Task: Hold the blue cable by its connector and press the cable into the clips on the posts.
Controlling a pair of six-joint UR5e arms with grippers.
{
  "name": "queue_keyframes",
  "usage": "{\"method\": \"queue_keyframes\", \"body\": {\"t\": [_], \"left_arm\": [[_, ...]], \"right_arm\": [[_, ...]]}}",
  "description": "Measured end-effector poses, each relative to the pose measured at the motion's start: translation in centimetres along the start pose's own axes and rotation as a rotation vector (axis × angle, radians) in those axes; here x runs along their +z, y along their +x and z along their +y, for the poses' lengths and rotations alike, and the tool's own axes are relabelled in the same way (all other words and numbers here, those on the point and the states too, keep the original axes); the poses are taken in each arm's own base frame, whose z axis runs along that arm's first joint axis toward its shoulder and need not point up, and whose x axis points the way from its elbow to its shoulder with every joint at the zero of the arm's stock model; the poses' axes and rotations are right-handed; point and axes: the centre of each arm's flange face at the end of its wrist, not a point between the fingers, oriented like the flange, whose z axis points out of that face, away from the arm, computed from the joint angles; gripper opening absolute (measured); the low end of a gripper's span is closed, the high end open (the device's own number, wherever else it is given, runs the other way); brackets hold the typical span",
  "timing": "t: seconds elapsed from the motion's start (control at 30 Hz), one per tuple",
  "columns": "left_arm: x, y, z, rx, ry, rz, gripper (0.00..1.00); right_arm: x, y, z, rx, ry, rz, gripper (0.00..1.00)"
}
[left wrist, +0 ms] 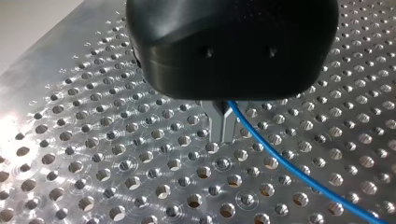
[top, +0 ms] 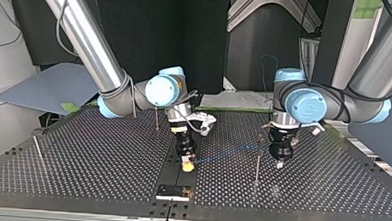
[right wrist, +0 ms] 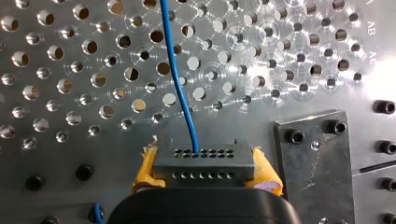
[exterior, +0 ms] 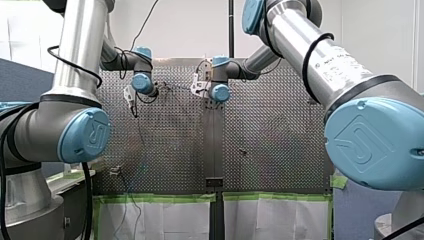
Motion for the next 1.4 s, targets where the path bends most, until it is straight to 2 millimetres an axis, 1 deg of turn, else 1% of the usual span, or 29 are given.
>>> {"method": "queue_keyframes", "body": {"t": [0.4, 0.43, 0.47, 0.5, 0.57, 0.6, 0.63, 0.67, 0.7, 0.73, 0.77, 0.8, 0.83, 1.03, 1.23, 1.4], "left_arm": [[0.1, -0.2, 0.2, 0.01, -0.007, -0.009, 0.01], [0.1, -0.2, 0.2, 0.016, -0.009, -0.01, 0.07], [0.1, -0.2, 0.2, 0.022, -0.011, -0.01, 0.11], [0.1, -0.2, 0.2, 0.03, -0.012, -0.011, 0.11], [0.0, -0.1, 0.1, 0.044, -0.013, -0.01, 0.22], [0.0, -0.1, 0.0, 0.053, -0.012, -0.009, 0.22], [0.0, -0.1, -0.1, 0.061, -0.012, -0.008, 0.31], [-0.1, -0.1, -0.2, 0.068, -0.011, -0.008, 0.55], [-0.1, 0.0, -0.3, 0.077, -0.008, -0.007, 0.55], [-0.2, 0.0, -0.4, 0.085, -0.006, -0.005, 0.72], [-0.2, 0.0, -0.5, 0.092, -0.002, -0.004, 0.96], [-0.2, 0.1, -0.6, 0.103, 0.005, -0.002, 0.96], [-0.2, 0.1, -0.7, 0.111, 0.01, -0.001, 1.0], [-0.8, 0.3, -0.5, 0.144, -0.02, 0.03, 1.0], [-1.4, 0.5, -0.1, 0.13, -0.076, 0.063, 1.0], [-2.2, 1.0, -0.6, 0.101, -0.094, 0.099, 1.0]], "right_arm": [[0.0, -0.1, 0.0, 0.0, 0.001, -0.002, 0.0], [0.0, -0.1, 0.0, 0.0, 0.001, -0.003, 0.0], [0.0, -0.1, 0.0, 0.0, 0.001, -0.005, 0.0], [-0.1, -0.1, 0.0, 0.0, 0.001, -0.006, 0.0], [-0.1, -0.1, 0.0, -0.001, 0.001, -0.009, 0.0], [-0.1, -0.1, 0.0, -0.001, 0.001, -0.01, 0.0], [-0.1, -0.1, 0.0, -0.001, 0.001, -0.011, 0.0], [-0.1, -0.2, -0.1, -0.001, 0.002, -0.013, 0.0], [-0.2, -0.2, -0.1, -0.001, 0.002, -0.015, 0.0], [-0.2, -0.2, -0.2, -0.001, 0.002, -0.016, 0.0], [-0.2, -0.2, -0.2, -0.001, 0.003, -0.018, 0.0], [-0.2, -0.3, -0.2, -0.001, 0.003, -0.019, 0.0], [-0.3, -0.3, -0.3, -0.001, 0.003, -0.02, 0.0], [-0.3, -0.3, -0.4, -0.001, 0.005, -0.024, 0.0], [-0.4, -0.3, -0.5, 0.002, 0.005, -0.029, 0.0], [-0.5, -0.4, -0.5, 0.003, 0.005, -0.034, 0.0]]}}
